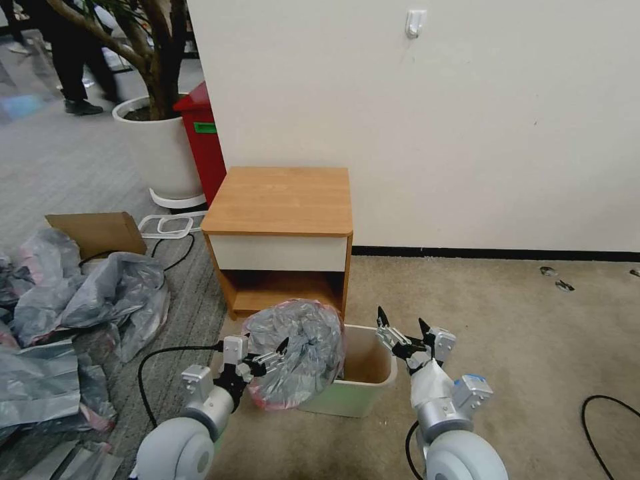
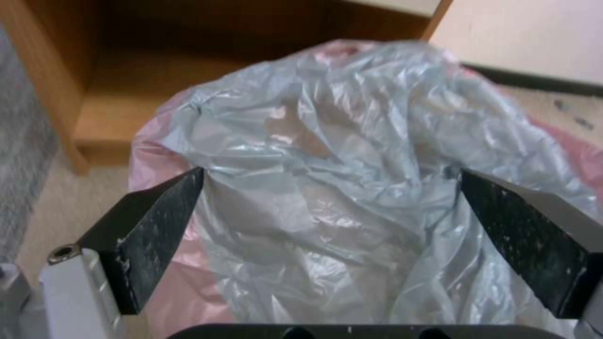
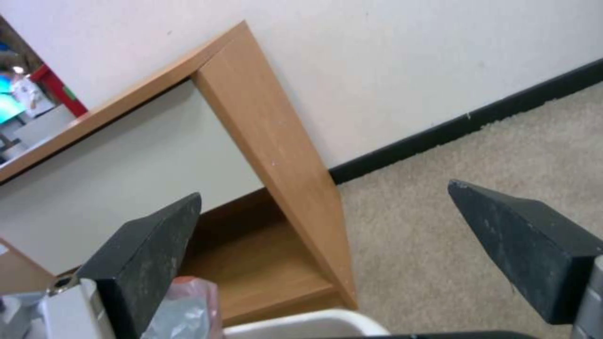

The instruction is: Pick up the garbage bag from the table and place it over the trash can.

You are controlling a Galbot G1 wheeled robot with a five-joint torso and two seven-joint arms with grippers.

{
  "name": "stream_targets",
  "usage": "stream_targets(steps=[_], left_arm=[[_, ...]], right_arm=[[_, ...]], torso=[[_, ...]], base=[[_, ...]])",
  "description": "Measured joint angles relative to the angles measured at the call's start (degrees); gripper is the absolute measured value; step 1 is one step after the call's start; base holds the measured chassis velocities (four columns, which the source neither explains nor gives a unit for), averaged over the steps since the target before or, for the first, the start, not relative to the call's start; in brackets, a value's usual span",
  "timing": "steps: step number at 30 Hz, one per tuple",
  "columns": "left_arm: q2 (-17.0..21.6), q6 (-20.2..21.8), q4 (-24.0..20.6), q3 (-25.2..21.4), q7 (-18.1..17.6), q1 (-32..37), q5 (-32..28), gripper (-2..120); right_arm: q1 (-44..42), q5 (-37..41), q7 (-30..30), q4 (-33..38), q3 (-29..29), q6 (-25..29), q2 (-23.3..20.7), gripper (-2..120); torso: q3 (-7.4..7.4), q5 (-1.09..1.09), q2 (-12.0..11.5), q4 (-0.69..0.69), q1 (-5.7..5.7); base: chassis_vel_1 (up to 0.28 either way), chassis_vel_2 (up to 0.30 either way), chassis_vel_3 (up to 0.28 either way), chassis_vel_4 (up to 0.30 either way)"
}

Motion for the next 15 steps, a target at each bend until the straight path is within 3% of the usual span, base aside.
stream_targets(steps=[2, 9, 15], left_arm=[[0.35, 2.99, 0.34, 0.04, -0.90, -1.44, -2.04, 100], [0.83, 5.66, 1.81, 0.81, -2.28, -4.19, -2.68, 100], [0.83, 8.58, 2.51, 1.88, -3.95, -6.31, -2.63, 89]], right_arm=[[-0.30, -0.02, 0.00, 0.15, 0.53, 0.38, 0.02, 100], [-1.71, -0.23, 0.00, 0.96, 1.95, 0.82, 0.19, 100], [-2.39, -0.74, 0.00, 1.33, 2.50, 0.89, 0.59, 100]], torso=[[0.00, 0.00, 0.00, 0.00, 0.00], [0.00, 0.00, 0.00, 0.00, 0.00], [0.00, 0.00, 0.00, 0.00, 0.00]], base=[[0.000, 0.000, 0.000, 0.000], [0.000, 0.000, 0.000, 0.000], [0.000, 0.000, 0.000, 0.000]])
